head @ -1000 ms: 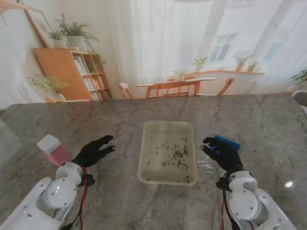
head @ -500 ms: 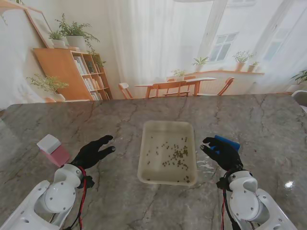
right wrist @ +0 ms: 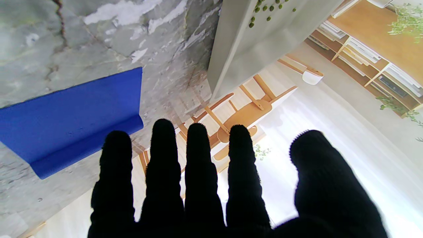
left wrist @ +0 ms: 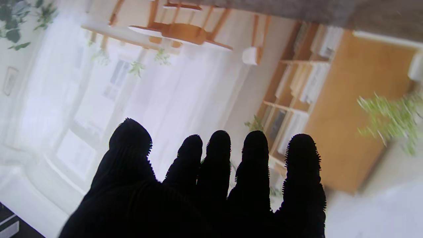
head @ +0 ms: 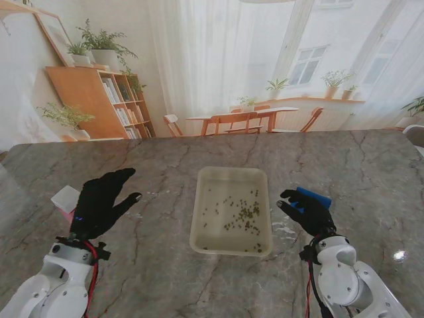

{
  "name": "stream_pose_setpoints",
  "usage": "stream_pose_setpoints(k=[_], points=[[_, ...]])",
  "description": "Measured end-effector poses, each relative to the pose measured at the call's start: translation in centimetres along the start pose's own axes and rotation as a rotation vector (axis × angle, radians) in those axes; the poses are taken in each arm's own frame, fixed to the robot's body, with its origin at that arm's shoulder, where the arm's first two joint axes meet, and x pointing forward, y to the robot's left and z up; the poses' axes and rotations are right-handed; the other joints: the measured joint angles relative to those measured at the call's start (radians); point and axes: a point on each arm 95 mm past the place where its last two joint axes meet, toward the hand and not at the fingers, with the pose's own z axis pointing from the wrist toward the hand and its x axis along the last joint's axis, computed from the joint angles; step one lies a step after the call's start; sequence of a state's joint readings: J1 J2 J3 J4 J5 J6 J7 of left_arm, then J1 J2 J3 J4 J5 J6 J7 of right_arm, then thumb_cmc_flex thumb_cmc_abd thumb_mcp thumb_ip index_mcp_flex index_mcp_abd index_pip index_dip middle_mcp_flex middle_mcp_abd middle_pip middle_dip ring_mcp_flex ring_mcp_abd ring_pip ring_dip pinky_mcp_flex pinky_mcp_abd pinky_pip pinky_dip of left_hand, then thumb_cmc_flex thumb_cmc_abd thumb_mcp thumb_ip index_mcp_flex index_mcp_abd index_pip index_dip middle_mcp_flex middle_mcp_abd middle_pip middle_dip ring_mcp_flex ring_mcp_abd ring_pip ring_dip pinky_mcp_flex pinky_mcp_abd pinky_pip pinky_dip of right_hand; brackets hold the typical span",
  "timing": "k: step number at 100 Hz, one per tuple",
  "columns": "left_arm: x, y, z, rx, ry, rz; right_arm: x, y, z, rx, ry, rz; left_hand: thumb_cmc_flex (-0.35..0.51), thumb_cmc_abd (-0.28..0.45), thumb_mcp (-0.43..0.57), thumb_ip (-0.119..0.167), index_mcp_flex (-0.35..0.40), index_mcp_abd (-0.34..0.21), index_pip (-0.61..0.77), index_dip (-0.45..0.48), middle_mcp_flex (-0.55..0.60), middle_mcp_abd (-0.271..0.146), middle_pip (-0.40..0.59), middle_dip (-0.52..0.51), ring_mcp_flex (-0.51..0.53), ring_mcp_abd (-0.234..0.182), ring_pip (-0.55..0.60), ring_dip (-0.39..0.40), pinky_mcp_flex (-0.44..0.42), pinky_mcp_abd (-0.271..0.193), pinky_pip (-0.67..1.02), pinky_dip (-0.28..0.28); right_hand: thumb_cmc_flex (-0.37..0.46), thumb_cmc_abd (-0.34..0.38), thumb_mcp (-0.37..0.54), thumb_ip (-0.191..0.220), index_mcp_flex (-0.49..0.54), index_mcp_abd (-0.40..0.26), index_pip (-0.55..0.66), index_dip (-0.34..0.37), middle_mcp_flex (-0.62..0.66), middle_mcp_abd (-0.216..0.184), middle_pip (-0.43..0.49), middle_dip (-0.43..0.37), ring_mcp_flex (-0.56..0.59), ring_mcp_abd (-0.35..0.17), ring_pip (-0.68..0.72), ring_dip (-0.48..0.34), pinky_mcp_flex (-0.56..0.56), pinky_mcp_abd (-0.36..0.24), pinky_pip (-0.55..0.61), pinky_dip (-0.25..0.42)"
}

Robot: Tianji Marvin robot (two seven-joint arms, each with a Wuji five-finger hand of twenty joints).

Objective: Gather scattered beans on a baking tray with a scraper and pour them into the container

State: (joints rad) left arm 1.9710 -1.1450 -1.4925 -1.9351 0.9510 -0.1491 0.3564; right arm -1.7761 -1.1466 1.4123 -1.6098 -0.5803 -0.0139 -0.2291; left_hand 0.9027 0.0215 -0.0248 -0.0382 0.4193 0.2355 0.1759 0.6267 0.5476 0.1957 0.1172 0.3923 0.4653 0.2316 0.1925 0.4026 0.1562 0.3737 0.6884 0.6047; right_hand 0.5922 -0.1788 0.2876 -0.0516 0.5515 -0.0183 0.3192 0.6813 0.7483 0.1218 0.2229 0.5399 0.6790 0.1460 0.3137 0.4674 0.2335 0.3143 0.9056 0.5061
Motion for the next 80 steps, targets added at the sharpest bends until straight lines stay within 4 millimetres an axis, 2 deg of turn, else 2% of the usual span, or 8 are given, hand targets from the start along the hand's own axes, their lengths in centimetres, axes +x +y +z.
stream_pose_setpoints(k=[13,20,28,32,47,56,66,80], points=[[-2.0,-2.7,-1.2,0.028,-0.076,0.116,0.0,0.0,0.0,0.0,-0.006,-0.002,0.0,0.0,0.0,0.0,-0.004,0.001,0.012,0.057,-0.033,0.0,-0.001,0.022,-0.047,0.0,-0.01,0.002,-0.038,-0.012,0.001,0.0,0.0,0.0,0.0,0.0,0.001,0.0,0.0,0.0,0.0,0.0,0.0,0.0,0.0,0.0,0.0,0.0,0.0,0.001,0.001,0.0],[-3.4,-3.8,-2.0,0.03,-0.133,0.173,0.0,0.0,-0.1,0.002,-0.007,-0.003,0.0,0.0,0.0,0.0,-0.047,0.027,0.005,0.076,-0.075,0.003,-0.003,0.023,-0.098,0.001,-0.015,0.002,-0.069,-0.013,-0.023,-0.013,0.0,0.0,0.0,0.0,0.002,0.0,0.0,0.0,0.001,0.0,0.0,0.0,0.0,0.0,0.0,0.0,0.0,0.001,0.001,0.0],[-4.9,-4.5,-2.8,0.006,-0.195,0.209,0.0,-0.1,-0.1,0.006,-0.006,-0.003,-0.004,0.0,0.0,0.0,-0.088,0.074,-0.017,0.085,-0.13,0.027,-0.023,0.019,-0.149,0.009,-0.035,-0.018,-0.103,-0.013,-0.077,-0.043,0.0,0.0,0.0,0.0,0.002,0.0,0.0,0.0,0.004,0.0,0.0,0.0,0.0,0.0,0.0,0.0,0.0,0.001,0.001,0.0],[-5.6,-4.5,-3.2,-0.013,-0.227,0.221,0.0,-0.1,-0.1,0.008,-0.006,-0.003,-0.018,0.0,0.0,0.0,-0.12,0.094,-0.044,0.049,-0.161,0.042,-0.034,0.005,-0.167,0.013,-0.042,-0.031,-0.116,-0.013,-0.105,-0.063,0.0,0.0,0.0,0.0,0.002,0.0,0.0,0.0,0.007,0.0,0.0,0.0,0.0,0.0,0.0,0.0,0.0,0.001,0.001,0.0],[-7.5,-4.2,-4.9,-0.046,-0.34,0.239,0.1,-0.2,0.0,0.019,-0.004,-0.003,-0.041,-0.007,0.0,0.0,-0.198,0.153,-0.136,-0.055,-0.245,0.082,-0.058,-0.028,-0.228,0.026,-0.068,-0.073,-0.154,-0.014,-0.208,-0.111,0.0,0.0,0.0,0.0,0.003,0.0,0.0,0.0,0.011,0.001,0.0,0.0,0.0,0.0,0.0,0.0,0.0,0.001,0.001,0.0],[-8.7,-3.4,-5.8,-0.064,-0.403,0.201,0.1,-0.3,0.0,0.023,-0.002,-0.003,-0.071,-0.021,-0.013,0.0,-0.245,0.183,-0.134,-0.107,-0.293,0.103,-0.067,-0.062,-0.282,0.034,-0.09,-0.097,-0.169,-0.014,-0.277,-0.137,0.0,0.0,0.0,0.0,0.003,0.0,0.0,0.0,0.011,0.001,0.0,0.0,0.0,0.0,0.0,0.0,0.0,0.001,0.001,0.0],[-9.8,-2.3,-6.8,-0.094,-0.464,0.182,0.2,-0.4,0.1,0.027,0.0,-0.003,-0.09,-0.021,-0.007,0.0,-0.246,0.211,-0.158,-0.219,-0.333,0.129,-0.077,-0.087,-0.331,0.043,-0.101,-0.119,-0.181,-0.016,-0.361,-0.16,0.0,0.0,0.0,0.0,0.003,0.001,0.0,0.0,0.011,0.001,0.0,0.0,0.0,0.0,0.0,0.0,0.0,0.001,0.001,0.0],[-11.1,-1.0,-8.2,-0.124,-0.512,0.211,0.3,-0.4,0.2,0.034,0.003,-0.004,-0.127,-0.021,-0.01,0.0,-0.246,0.228,-0.17,-0.299,-0.354,0.15,-0.079,-0.09,-0.345,0.047,-0.101,-0.129,-0.187,-0.025,-0.398,-0.161,0.0,0.0,0.0,0.0,0.003,0.001,0.0,0.0,0.014,0.001,0.0,0.0,0.0,0.0,0.0,0.0,0.0,0.002,0.002,0.0]])
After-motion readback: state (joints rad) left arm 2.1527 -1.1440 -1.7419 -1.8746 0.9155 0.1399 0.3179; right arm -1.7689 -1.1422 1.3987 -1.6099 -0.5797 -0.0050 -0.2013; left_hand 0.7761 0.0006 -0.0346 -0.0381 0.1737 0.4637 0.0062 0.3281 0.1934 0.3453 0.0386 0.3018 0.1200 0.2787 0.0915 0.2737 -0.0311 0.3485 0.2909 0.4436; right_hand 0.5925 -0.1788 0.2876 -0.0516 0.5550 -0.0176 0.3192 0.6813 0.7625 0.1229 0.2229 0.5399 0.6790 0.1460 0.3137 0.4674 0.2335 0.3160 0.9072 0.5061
